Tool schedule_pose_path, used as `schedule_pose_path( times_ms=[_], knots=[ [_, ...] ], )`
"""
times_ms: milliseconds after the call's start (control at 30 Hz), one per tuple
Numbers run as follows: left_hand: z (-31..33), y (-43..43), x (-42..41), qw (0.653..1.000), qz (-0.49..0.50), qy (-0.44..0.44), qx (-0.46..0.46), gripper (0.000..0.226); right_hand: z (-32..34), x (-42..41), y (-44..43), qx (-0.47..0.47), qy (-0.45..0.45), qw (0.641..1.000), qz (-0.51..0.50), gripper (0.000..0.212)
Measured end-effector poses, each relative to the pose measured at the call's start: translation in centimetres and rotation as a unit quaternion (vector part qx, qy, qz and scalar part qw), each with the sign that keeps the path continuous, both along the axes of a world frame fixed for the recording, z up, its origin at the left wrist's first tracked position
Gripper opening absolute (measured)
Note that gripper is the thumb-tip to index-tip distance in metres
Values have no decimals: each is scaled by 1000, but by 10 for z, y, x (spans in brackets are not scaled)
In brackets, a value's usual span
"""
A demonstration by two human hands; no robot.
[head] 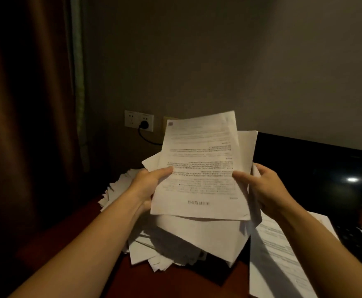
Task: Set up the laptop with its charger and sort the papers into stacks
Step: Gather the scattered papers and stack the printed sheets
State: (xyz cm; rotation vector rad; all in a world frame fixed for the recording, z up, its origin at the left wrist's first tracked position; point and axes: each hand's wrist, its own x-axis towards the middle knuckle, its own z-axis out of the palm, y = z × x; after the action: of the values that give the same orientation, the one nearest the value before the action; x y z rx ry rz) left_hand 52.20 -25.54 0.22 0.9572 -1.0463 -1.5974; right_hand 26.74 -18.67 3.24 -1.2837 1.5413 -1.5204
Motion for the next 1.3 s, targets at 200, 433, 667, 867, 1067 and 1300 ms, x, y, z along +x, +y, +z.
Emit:
schedule_pose_path(
  times_ms=[200, 433, 667, 867, 1067, 1300],
  knots=[
    [-9, 8, -9, 991, -96, -81, -46, 27, -14, 2, 9, 25, -124, 991, 53, 15],
    [22, 4, -8, 979, 28, -99, -177, 19, 5, -17, 10, -6, -35, 994, 101, 36],
    [40, 11, 3, 968, 52, -104, -224, 29, 22, 10, 3, -70, -28, 992, 101, 61],
    [16, 21, 6, 971, 64, -121, -197, 22, -6, 36, 4, -66, 39, 996, 54, 33],
    [39, 21, 11, 965, 95, -78, -233, 22, 20, 39, 3, -126, -10, 990, 58, 23],
    [-22, 26, 4, 965, 36, -182, -184, 19, -32, 34, 9, -27, 16, 998, 62, 20]
  ],
)
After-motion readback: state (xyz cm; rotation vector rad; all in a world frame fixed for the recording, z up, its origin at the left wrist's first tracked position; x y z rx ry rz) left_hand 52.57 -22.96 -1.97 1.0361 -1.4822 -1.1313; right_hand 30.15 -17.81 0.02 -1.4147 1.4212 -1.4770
